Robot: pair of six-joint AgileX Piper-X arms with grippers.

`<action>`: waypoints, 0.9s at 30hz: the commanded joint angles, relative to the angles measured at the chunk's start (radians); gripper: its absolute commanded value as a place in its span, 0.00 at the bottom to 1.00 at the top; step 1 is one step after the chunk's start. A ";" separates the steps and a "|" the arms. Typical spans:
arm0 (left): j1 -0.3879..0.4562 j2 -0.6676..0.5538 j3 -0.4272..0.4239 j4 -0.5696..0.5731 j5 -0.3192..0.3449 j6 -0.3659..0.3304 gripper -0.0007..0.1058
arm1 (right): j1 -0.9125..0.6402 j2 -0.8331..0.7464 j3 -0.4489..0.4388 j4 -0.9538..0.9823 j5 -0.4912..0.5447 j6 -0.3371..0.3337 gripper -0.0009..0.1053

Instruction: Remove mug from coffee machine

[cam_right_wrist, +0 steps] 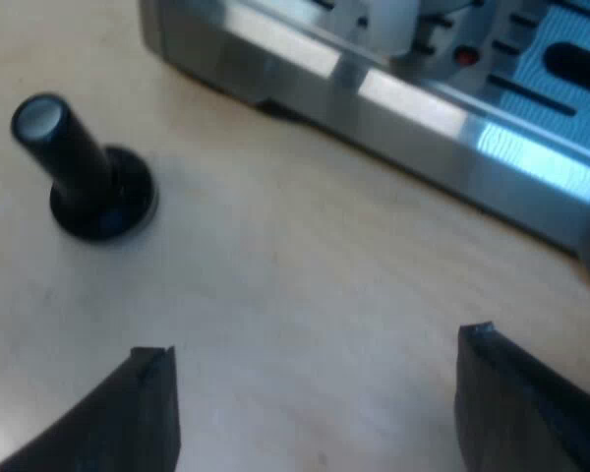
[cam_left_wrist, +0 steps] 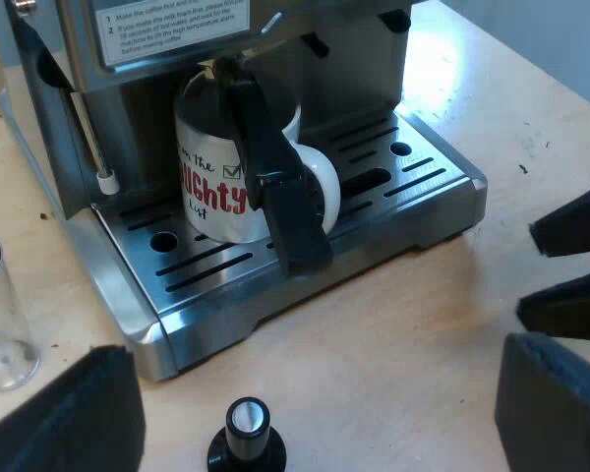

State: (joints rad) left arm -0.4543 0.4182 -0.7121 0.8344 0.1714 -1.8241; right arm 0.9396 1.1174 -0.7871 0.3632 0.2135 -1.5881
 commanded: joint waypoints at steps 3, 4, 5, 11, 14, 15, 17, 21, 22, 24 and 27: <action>-0.004 0.000 -0.007 -0.010 0.002 -0.010 0.75 | 0.000 0.023 0.072 -0.369 0.133 0.049 0.59; -0.004 0.000 -0.007 -0.010 0.002 -0.010 0.75 | 0.000 0.034 0.086 -0.424 0.151 0.049 0.59; -0.004 0.000 -0.007 -0.010 0.002 -0.010 0.75 | 0.000 0.047 0.093 -0.464 0.161 0.047 0.59; -0.004 0.000 -0.007 -0.010 0.002 -0.010 0.75 | 0.000 0.140 0.096 -0.606 0.173 0.028 0.59; -0.004 0.000 -0.007 -0.010 0.002 -0.010 0.75 | 0.000 0.215 0.096 -0.710 0.202 0.014 0.59; -0.004 0.000 -0.007 -0.010 0.002 -0.010 0.75 | 0.000 0.223 0.096 -0.722 0.214 0.014 0.59; -0.004 0.000 -0.007 -0.010 0.002 -0.010 0.75 | 0.000 0.269 0.096 -0.788 0.244 0.014 0.59; -0.004 0.000 -0.007 -0.010 0.002 -0.010 0.75 | -0.010 0.326 0.096 -0.870 0.247 0.014 0.59; -0.004 0.000 -0.007 -0.010 0.002 -0.010 0.75 | -0.018 0.343 0.096 -0.888 0.247 0.014 0.59; -0.004 0.000 -0.007 -0.010 0.002 -0.010 0.75 | -0.023 0.362 0.096 -0.910 0.247 0.014 0.59; -0.004 0.000 -0.007 -0.010 0.002 -0.010 0.75 | -0.033 0.389 0.087 -0.914 0.246 0.001 0.59</action>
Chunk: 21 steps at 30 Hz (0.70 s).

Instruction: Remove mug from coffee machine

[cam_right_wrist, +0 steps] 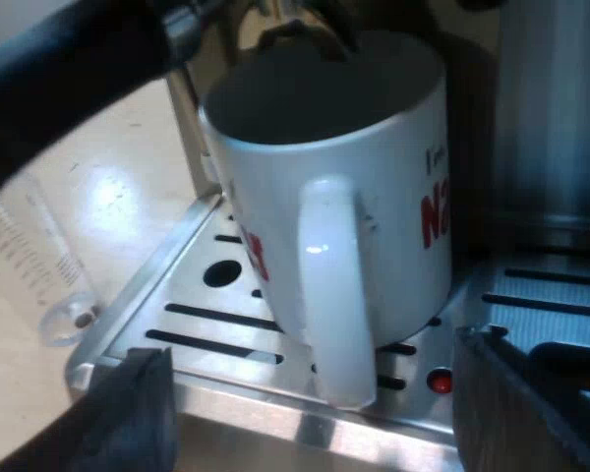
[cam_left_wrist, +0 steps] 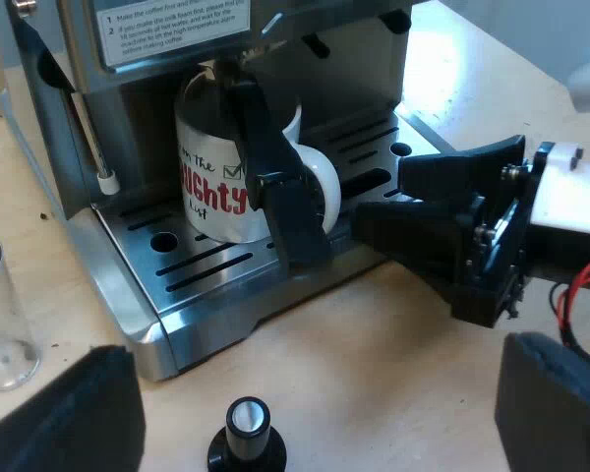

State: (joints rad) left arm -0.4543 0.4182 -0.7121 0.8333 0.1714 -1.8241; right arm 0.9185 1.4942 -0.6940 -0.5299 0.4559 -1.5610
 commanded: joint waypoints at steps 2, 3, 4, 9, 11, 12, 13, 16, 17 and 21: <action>-0.004 0.000 -0.007 -0.009 0.002 -0.010 0.75 | -0.018 0.027 -0.014 -0.035 -0.016 -0.119 0.59; -0.004 0.000 -0.007 -0.009 0.002 -0.010 0.75 | -0.018 0.028 -0.017 -0.038 -0.021 -0.139 0.59; -0.004 0.000 -0.007 -0.009 0.002 -0.010 0.75 | -0.019 0.034 -0.023 -0.040 -0.026 -0.165 0.59; -0.004 0.000 -0.007 -0.009 0.002 -0.010 0.75 | -0.032 0.066 -0.060 -0.043 -0.026 -0.180 0.59; -0.004 0.000 -0.007 -0.009 0.002 -0.010 0.75 | -0.042 0.081 -0.075 -0.043 -0.026 -0.180 0.59; -0.004 0.000 -0.007 -0.009 0.002 -0.010 0.75 | -0.044 0.088 -0.082 -0.043 -0.029 -0.180 0.59; -0.004 0.000 -0.007 -0.009 0.002 -0.010 0.75 | -0.047 0.092 -0.086 -0.043 -0.029 -0.180 0.59; -0.004 0.000 -0.007 -0.009 0.002 -0.010 0.75 | -0.077 0.125 -0.117 -0.043 -0.040 -0.177 0.59; -0.004 0.000 -0.007 -0.009 0.002 -0.010 0.75 | -0.078 0.126 -0.117 -0.043 -0.040 -0.177 0.59; -0.004 0.000 -0.007 -0.009 0.002 -0.010 0.75 | -0.092 0.155 -0.143 -0.043 -0.084 -0.163 0.59</action>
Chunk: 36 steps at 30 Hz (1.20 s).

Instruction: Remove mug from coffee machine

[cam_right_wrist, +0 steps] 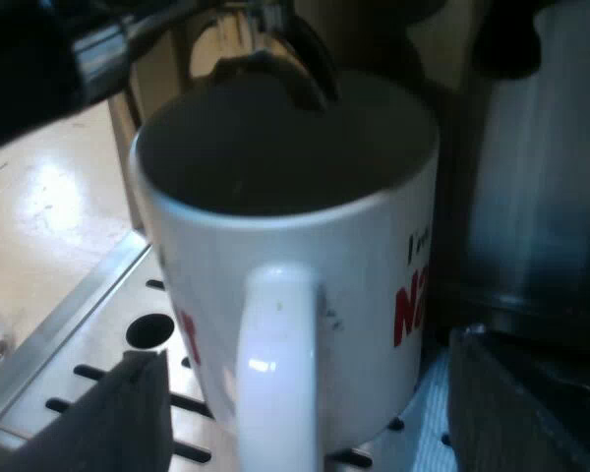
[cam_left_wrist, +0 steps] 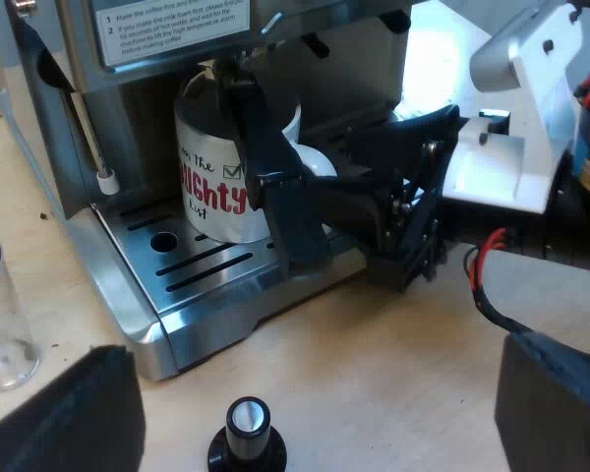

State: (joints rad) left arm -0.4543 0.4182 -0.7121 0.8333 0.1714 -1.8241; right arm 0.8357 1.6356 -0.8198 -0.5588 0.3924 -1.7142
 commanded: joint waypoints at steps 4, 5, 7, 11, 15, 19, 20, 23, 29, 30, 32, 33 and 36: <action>-0.004 0.000 -0.007 -0.009 0.002 -0.010 0.75 | -0.010 0.034 -0.025 -0.014 -0.037 -0.012 0.59; -0.004 0.000 -0.007 -0.009 0.002 -0.010 0.75 | -0.010 0.035 -0.027 -0.014 -0.037 -0.012 0.59; -0.004 0.000 -0.007 -0.009 0.002 -0.010 0.75 | -0.012 0.047 -0.030 -0.014 -0.037 -0.018 0.59; -0.004 0.000 -0.007 -0.009 0.002 -0.010 0.75 | -0.018 0.065 -0.039 -0.016 -0.037 -0.018 0.59; -0.004 0.000 -0.007 -0.009 0.002 -0.010 0.75 | -0.018 0.067 -0.040 -0.027 -0.037 -0.018 0.55; -0.004 0.000 -0.007 -0.009 0.002 -0.010 0.75 | -0.018 0.067 -0.040 -0.027 -0.037 -0.018 0.30; -0.004 0.000 -0.007 -0.009 0.002 -0.010 0.75 | -0.018 0.067 -0.040 -0.027 -0.037 -0.018 0.28; -0.004 0.000 -0.007 -0.009 0.002 -0.010 0.75 | -0.018 0.067 -0.040 -0.028 -0.037 -0.018 0.14; -0.004 0.000 -0.007 -0.009 0.002 -0.010 0.75 | -0.016 0.067 -0.040 -0.028 -0.037 -0.018 0.04; -0.004 0.000 -0.007 -0.009 0.002 -0.010 0.75 | -0.016 0.067 -0.040 -0.028 -0.037 -0.018 0.04; -0.004 0.000 -0.007 -0.009 0.002 -0.010 0.75 | -0.016 0.067 -0.040 -0.028 -0.037 -0.018 0.04; -0.004 0.000 -0.007 -0.009 0.002 -0.010 0.75 | -0.014 0.064 -0.040 -0.028 -0.037 -0.018 0.04; -0.004 0.000 -0.007 -0.009 0.002 -0.010 0.75 | -0.004 0.052 -0.040 -0.028 -0.037 -0.018 0.04</action>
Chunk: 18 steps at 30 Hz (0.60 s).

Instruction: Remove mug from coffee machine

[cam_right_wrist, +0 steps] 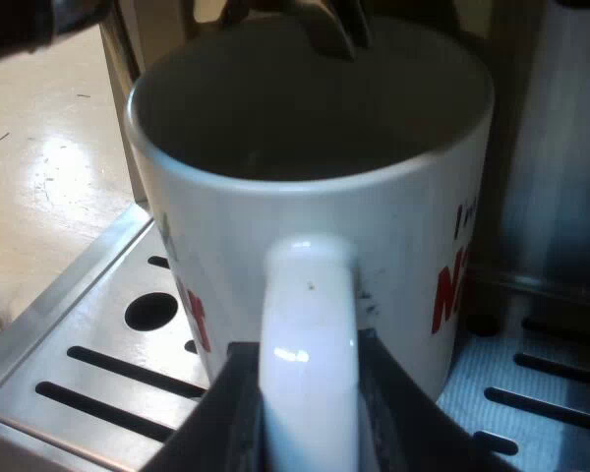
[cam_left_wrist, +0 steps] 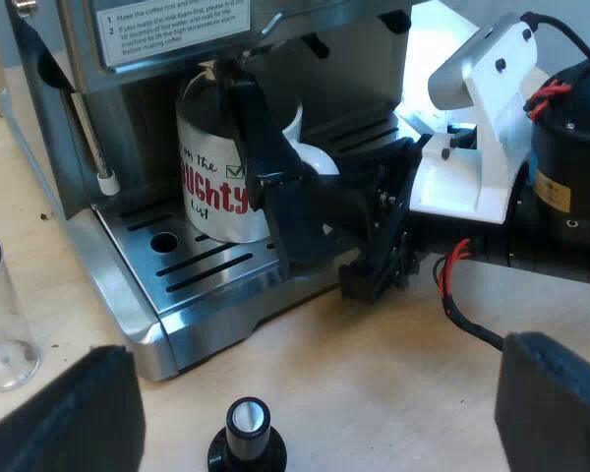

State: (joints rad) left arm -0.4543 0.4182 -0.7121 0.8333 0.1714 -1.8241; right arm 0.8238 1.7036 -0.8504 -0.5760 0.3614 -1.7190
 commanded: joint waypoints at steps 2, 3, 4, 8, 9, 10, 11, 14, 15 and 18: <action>-0.004 0.000 -0.007 -0.009 0.002 -0.010 0.75 | 0.018 -0.026 -0.009 -0.011 -0.006 -0.013 0.04; -0.004 0.000 -0.007 -0.009 0.002 -0.010 0.75 | 0.021 -0.036 -0.009 -0.011 0.001 -0.013 0.04; -0.004 0.000 -0.007 -0.009 0.002 -0.010 0.75 | 0.025 -0.044 -0.007 -0.009 0.001 -0.013 0.04; -0.004 0.000 -0.007 -0.009 0.002 -0.010 0.75 | 0.032 -0.073 0.008 -0.002 0.002 -0.013 0.04; -0.004 0.000 -0.007 -0.009 0.002 -0.010 0.75 | 0.032 -0.081 0.015 0.005 0.002 -0.013 0.04; -0.004 0.000 -0.007 -0.009 0.002 -0.010 0.75 | 0.032 -0.093 0.027 0.014 0.002 -0.013 0.04; -0.004 0.000 -0.007 -0.009 0.002 -0.010 0.75 | 0.032 -0.098 0.034 0.016 0.002 -0.013 0.04; -0.004 0.000 -0.007 -0.009 0.002 -0.010 0.75 | 0.032 -0.128 0.068 0.034 0.002 -0.013 0.04; -0.004 0.000 -0.007 -0.009 0.002 -0.010 0.75 | 0.038 -0.149 0.091 0.035 0.005 -0.013 0.04; -0.004 0.000 -0.007 -0.009 0.002 -0.010 0.75 | 0.047 -0.178 0.122 0.035 0.026 -0.013 0.04</action>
State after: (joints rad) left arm -0.4543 0.4182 -0.7121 0.8333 0.1714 -1.8257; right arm 0.8649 1.5533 -0.7312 -0.5162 0.3718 -1.7190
